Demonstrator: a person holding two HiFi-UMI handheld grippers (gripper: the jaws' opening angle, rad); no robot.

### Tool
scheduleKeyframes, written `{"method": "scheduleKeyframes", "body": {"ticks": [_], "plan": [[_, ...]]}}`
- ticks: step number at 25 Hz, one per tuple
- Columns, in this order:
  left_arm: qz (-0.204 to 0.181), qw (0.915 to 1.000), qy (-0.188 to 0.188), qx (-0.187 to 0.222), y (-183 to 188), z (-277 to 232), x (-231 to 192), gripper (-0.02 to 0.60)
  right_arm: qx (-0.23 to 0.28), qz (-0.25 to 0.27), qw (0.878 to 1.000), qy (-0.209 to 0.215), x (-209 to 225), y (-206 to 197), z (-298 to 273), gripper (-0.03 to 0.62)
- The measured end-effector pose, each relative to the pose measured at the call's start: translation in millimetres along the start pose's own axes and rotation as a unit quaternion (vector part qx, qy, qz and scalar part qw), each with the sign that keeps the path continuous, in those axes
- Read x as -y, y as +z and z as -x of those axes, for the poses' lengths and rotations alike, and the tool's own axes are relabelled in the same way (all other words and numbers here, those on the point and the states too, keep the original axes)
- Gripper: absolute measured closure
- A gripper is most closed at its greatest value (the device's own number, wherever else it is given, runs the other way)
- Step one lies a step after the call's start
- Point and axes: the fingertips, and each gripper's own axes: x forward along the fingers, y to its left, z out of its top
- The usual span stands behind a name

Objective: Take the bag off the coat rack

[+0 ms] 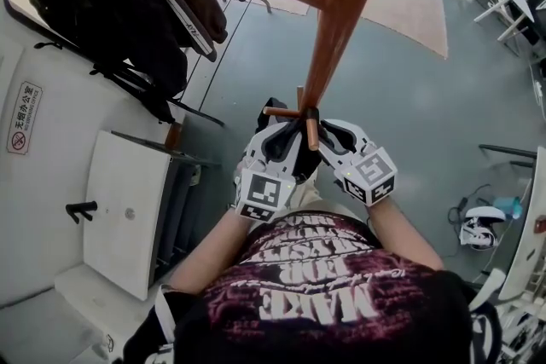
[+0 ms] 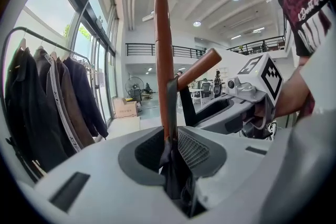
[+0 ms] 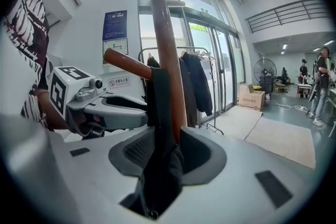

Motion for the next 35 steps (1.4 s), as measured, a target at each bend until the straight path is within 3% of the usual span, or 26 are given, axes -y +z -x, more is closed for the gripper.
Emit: {"method": "scheduleKeyframes", "body": {"ticks": [5,9,13,23,35], "plan": [[-0.010,0.9999,-0.004,-0.008,-4,-14,5,0.503,-0.004,0.001,1.000,0.005,0,-3,-7,0.484],[-0.019,0.9996,0.020,0.001,-1,-15,1,0.560,-0.003,0.004,1.000,0.003,0,-2,-9,0.527],[-0.009,0.9996,0.027,0.008,-1,-13,0,0.571,-0.003,0.015,1.000,-0.002,-2,-2,-7,0.582],[0.036,0.9991,0.021,0.005,10,5,-2,0.574,0.006,-0.006,1.000,-0.010,-3,3,15,0.585],[0.015,0.9981,0.017,0.056,63,59,16,0.573,0.068,0.014,0.997,-0.018,-36,51,62,0.583]]}}
